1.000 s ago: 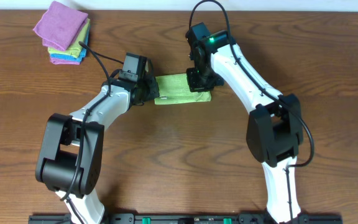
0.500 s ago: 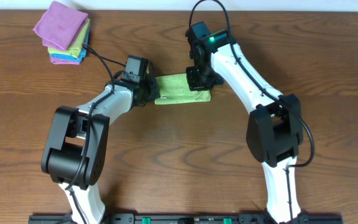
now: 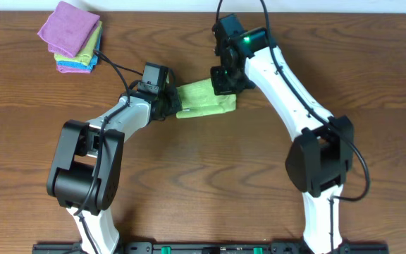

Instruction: Fold the cloth

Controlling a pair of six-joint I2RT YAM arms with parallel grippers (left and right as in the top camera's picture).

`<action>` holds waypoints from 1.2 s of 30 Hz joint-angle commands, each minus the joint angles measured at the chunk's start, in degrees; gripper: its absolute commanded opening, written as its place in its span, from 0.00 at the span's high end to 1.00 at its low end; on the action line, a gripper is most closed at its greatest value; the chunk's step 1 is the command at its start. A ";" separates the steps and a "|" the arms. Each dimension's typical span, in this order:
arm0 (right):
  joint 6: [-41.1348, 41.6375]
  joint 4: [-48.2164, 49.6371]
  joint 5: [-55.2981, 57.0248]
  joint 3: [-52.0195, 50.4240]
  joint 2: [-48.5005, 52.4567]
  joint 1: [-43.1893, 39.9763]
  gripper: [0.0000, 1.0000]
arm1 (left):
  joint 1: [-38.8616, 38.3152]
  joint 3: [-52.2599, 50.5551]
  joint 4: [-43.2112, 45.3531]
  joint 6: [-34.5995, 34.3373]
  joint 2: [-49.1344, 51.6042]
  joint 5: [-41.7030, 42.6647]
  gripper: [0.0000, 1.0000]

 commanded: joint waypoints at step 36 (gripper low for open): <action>-4.37 8.02 1.49 1.42 1.95 5.95 0.98 | 10.14 -0.42 -12.57 0.39 -31.54 -2.71 0.94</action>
